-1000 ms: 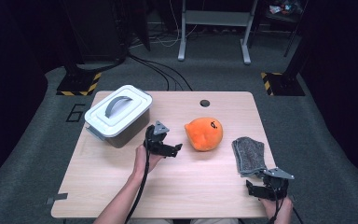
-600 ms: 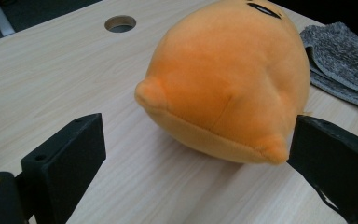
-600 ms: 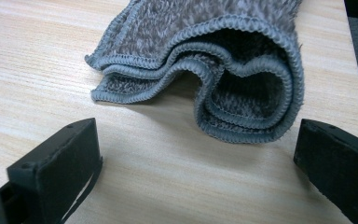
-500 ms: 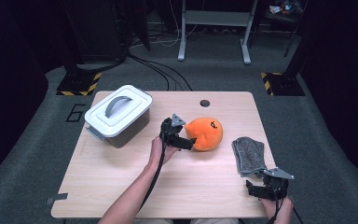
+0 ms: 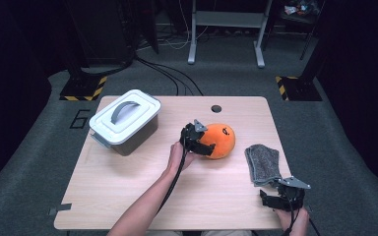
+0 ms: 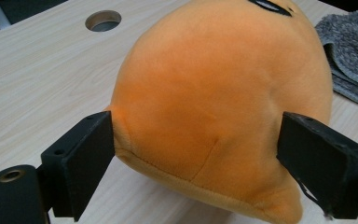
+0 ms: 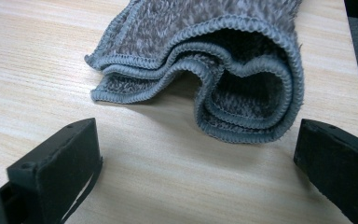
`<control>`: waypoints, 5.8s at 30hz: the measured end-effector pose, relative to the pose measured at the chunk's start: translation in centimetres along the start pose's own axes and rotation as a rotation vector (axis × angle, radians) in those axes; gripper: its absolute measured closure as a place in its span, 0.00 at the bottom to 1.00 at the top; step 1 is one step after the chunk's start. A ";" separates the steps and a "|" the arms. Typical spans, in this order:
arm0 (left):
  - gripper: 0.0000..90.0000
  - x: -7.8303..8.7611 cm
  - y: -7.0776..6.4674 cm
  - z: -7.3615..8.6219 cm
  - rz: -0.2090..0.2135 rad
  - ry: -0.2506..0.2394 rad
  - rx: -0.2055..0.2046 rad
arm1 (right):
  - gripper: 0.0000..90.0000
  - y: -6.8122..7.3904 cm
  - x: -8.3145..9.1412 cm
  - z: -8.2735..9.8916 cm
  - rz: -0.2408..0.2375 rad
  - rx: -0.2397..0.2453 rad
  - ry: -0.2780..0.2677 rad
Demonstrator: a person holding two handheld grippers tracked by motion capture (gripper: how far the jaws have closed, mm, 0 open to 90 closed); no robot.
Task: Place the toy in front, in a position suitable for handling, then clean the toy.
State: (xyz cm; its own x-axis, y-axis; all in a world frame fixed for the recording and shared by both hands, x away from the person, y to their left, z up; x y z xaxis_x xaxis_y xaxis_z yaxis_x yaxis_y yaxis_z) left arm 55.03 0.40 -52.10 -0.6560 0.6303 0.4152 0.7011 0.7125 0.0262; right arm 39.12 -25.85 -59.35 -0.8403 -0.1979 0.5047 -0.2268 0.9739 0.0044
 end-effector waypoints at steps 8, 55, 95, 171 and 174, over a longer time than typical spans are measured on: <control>0.31 -0.3 -0.3 0.8 0.024 0.042 -0.009 | 0.00 0.0 0.0 0.0 0.001 -0.001 0.000; 0.83 6.2 -1.0 -0.6 0.258 -0.079 0.006 | 0.00 -0.1 -0.1 0.0 0.006 -0.004 -0.003; 0.20 9.3 -0.2 2.2 0.192 -0.090 0.023 | 0.00 -0.1 -0.1 -0.1 0.006 0.000 -0.003; 0.89 9.9 -4.1 6.9 0.108 -0.089 0.007 | 0.46 -0.8 -7.6 -6.4 -0.030 0.030 0.144; 0.89 9.9 -4.0 6.9 0.104 -0.093 0.009 | 0.54 -0.8 -7.5 -6.4 -0.023 0.014 0.138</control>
State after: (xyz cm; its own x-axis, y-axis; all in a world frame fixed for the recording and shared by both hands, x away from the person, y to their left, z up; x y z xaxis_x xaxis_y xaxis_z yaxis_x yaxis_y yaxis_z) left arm 43.81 5.93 -54.38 -0.6031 0.7264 0.3295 0.7645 0.6442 -0.0209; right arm 48.71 -24.42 -57.60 -0.7594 -0.2023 0.6184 -0.2530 0.9675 0.0058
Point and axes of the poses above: each handheld gripper's, and its own axes: x roughly backward along the jaws, z roughly out of its underside, y roughly to its left, the point moved 9 cm from there along -x, roughly forward along the jaws, and after that the axes turned 14 degrees about -y, right-handed, at the moved point
